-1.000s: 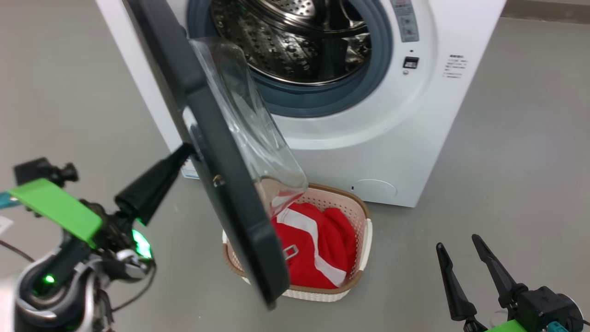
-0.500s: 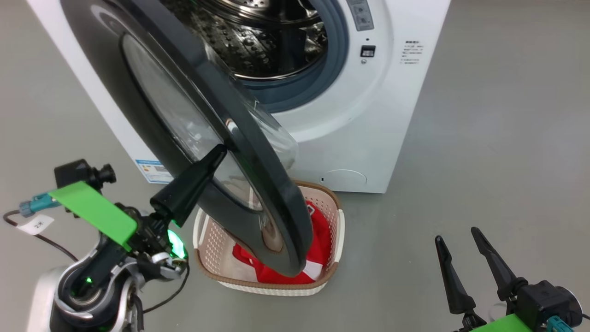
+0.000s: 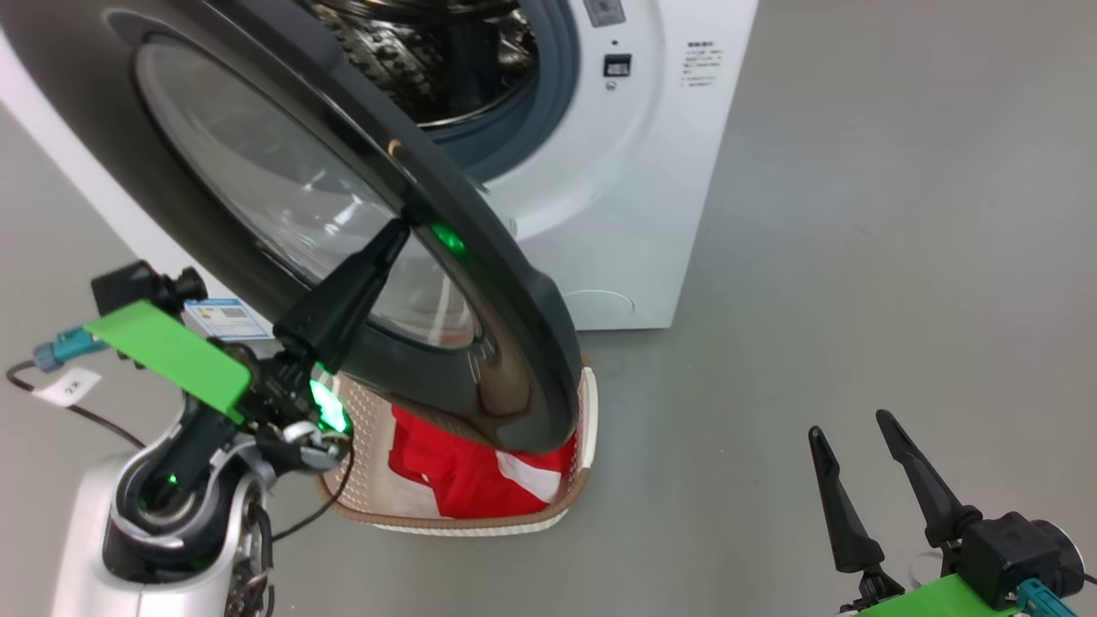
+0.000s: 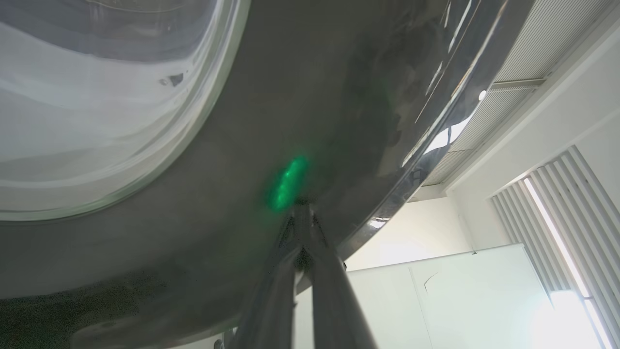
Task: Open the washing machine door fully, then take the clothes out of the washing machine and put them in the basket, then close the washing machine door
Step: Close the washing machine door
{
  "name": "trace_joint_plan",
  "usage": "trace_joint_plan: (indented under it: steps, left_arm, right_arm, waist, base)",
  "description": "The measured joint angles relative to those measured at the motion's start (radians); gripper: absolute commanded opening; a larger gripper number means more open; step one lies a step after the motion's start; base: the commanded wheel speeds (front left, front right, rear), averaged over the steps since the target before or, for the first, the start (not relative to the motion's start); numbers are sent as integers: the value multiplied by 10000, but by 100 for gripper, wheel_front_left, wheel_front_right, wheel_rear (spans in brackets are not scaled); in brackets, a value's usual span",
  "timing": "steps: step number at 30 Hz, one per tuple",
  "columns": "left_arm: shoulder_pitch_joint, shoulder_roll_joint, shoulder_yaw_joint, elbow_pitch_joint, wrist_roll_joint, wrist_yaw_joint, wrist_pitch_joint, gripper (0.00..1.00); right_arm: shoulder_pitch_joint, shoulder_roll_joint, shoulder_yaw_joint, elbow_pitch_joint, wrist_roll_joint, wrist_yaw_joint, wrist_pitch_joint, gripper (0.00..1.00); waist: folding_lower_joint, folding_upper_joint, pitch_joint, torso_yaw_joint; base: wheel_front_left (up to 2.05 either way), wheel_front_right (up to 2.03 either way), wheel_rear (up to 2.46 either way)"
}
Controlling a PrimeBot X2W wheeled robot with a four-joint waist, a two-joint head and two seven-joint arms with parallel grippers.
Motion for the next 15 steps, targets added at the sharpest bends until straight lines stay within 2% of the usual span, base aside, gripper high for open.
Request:
trace_joint_plan:
  steps: [15]
  left_arm:
    - [-1159, -31, -17, 817, -144, -449, -305, 0]
  right_arm:
    - [-384, 0, 23, -88, -6, 0, 2, 100]
  waist:
    - [0, 0, 702, -810]
  base:
    - [0, 0, 0]
